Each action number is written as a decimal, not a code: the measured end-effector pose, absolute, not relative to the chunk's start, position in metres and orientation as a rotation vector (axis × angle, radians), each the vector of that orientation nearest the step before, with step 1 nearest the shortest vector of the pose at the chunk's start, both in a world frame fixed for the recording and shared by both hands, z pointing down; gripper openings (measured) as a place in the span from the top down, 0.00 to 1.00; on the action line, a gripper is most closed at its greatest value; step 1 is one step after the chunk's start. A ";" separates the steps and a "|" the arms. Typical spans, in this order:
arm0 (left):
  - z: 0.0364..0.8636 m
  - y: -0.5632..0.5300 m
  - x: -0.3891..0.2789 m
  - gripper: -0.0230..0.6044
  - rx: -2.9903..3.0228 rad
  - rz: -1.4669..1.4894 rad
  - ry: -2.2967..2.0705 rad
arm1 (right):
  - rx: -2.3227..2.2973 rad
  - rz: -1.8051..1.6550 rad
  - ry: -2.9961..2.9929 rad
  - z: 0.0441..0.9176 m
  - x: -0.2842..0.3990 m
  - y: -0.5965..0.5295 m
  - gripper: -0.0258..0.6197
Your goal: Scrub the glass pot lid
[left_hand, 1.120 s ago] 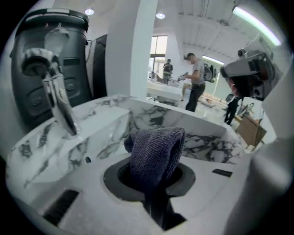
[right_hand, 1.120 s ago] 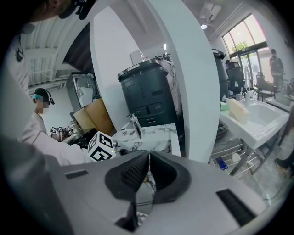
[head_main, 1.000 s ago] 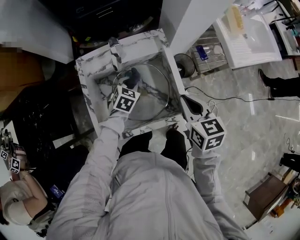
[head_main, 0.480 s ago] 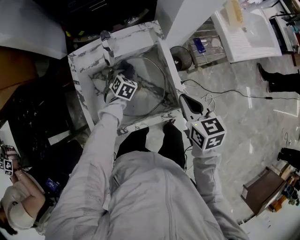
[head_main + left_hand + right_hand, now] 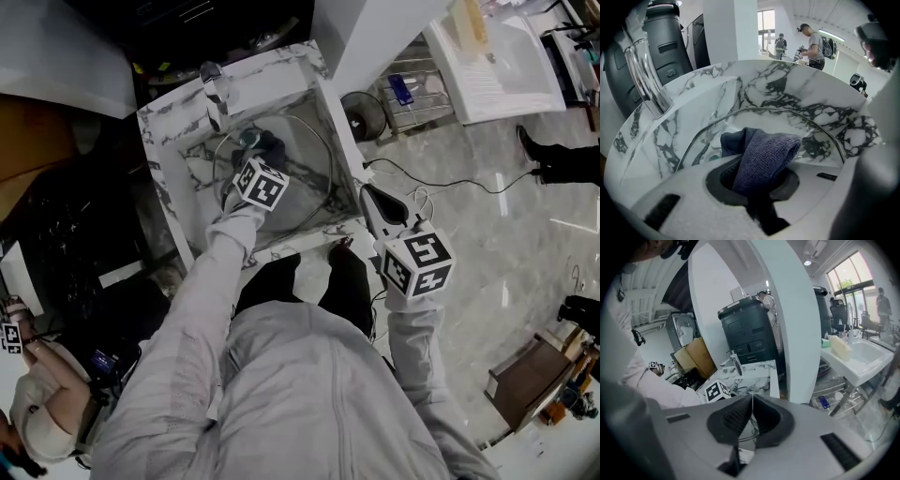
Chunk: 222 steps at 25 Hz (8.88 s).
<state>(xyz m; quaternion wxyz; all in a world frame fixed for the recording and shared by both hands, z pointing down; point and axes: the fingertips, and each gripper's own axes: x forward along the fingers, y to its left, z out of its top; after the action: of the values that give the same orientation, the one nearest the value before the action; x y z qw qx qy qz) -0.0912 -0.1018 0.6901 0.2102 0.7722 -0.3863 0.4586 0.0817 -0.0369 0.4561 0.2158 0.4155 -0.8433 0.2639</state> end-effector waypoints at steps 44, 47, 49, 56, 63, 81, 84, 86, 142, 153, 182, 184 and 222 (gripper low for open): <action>0.616 -0.080 -0.096 0.85 2.175 1.109 -1.067 | 0.583 0.615 -2.532 0.442 0.017 -0.083 0.91; 0.616 -0.099 -0.136 0.85 2.092 1.193 -1.204 | 0.550 0.605 -2.539 0.442 0.013 -0.088 0.91; 0.621 -0.109 -0.157 0.85 2.045 1.254 -1.271 | 0.538 0.600 -2.537 0.443 0.012 -0.092 0.91; 0.656 -0.124 -0.189 0.85 1.969 1.523 -1.348 | 0.498 0.581 -2.519 0.454 0.019 -0.098 0.91; 0.694 -0.112 -0.174 0.85 1.950 1.607 -1.216 | 0.485 0.549 -2.513 0.458 0.033 -0.095 0.91; 0.694 -0.048 -0.092 0.85 2.105 1.472 -0.796 | 0.397 0.551 -2.508 0.468 0.032 -0.072 0.91; 0.693 -0.032 -0.077 0.85 2.128 1.444 -0.704 | 0.386 0.551 -2.516 0.467 0.027 -0.070 0.91; 0.692 -0.022 -0.069 0.85 2.136 1.429 -0.643 | 0.377 0.548 -2.518 0.466 0.024 -0.069 0.91; 0.698 -0.049 -0.147 0.86 2.041 1.668 -0.810 | 0.499 0.650 -2.452 0.467 -0.023 -0.071 0.91; 0.693 0.006 -0.102 0.86 2.065 1.538 -0.509 | 0.485 0.644 -2.461 0.463 -0.014 -0.064 0.91; 0.624 -0.034 -0.117 0.86 2.107 1.101 -0.832 | 0.450 0.648 -2.469 0.463 -0.004 -0.063 0.91; 0.618 -0.053 -0.150 0.86 2.061 1.114 -1.000 | 0.443 0.650 -2.469 0.464 -0.006 -0.063 0.91; 0.673 0.028 -0.132 0.86 1.873 1.375 -0.527 | 0.418 0.663 -2.451 0.473 -0.001 -0.054 0.91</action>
<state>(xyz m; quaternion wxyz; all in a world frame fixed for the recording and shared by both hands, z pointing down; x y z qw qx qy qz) -0.1319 0.0277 0.6729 0.3707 0.7301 -0.2055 0.5360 -0.0014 -0.0539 0.4729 0.2802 0.1558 -0.9143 0.2475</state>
